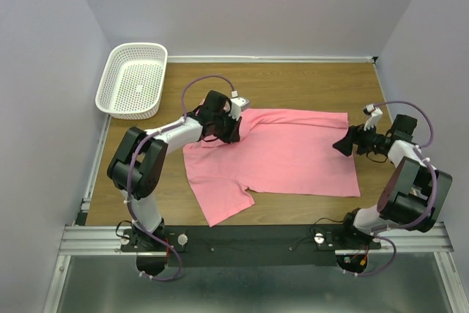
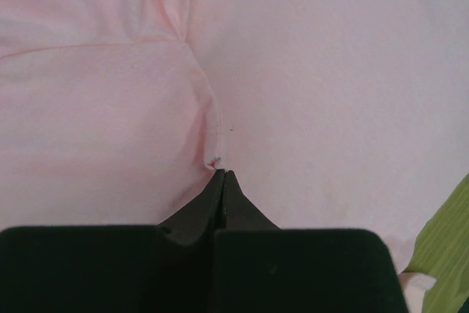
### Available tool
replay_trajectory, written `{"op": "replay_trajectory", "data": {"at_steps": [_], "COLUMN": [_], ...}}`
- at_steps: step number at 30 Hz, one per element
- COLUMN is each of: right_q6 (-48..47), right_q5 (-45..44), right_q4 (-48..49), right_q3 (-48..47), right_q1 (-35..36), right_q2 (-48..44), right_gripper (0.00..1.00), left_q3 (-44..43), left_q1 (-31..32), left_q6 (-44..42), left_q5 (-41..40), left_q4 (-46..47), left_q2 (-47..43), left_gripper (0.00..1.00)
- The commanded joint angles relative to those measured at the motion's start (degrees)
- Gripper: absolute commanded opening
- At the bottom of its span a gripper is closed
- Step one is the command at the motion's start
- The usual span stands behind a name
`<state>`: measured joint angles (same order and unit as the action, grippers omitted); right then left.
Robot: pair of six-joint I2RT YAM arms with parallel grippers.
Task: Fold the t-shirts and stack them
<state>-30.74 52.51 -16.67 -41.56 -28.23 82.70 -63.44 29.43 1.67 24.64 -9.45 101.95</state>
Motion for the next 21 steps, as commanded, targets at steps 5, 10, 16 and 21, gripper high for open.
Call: {"op": "replay_trajectory", "data": {"at_steps": [5,10,16,21], "right_q6": [-0.72,3.47,12.79,17.64], "right_q5": [0.75,-4.15,-7.85,-7.52], "right_q4": [-1.09,-0.74,0.49,1.73], "right_q3": [-2.64,-7.29,-18.53,-27.15], "right_q1": [-0.51,-0.51,-0.51,-0.42], "right_q2": [1.15,3.33,15.10,24.51], "right_gripper": [0.89,0.89,0.88,0.75], "left_q3": [1.13,1.30,6.39,17.18], "left_q1": [0.89,0.72,-2.00,-2.36], "left_q6": [3.16,6.15,6.24,3.08], "left_q5": [-9.07,-23.20,-29.37,-36.59], "left_q4": [-0.57,1.09,4.35,7.16], "left_q2": [-3.24,-12.28,-29.33,-43.66], "left_gripper": [0.41,0.57,0.64,0.73]}}
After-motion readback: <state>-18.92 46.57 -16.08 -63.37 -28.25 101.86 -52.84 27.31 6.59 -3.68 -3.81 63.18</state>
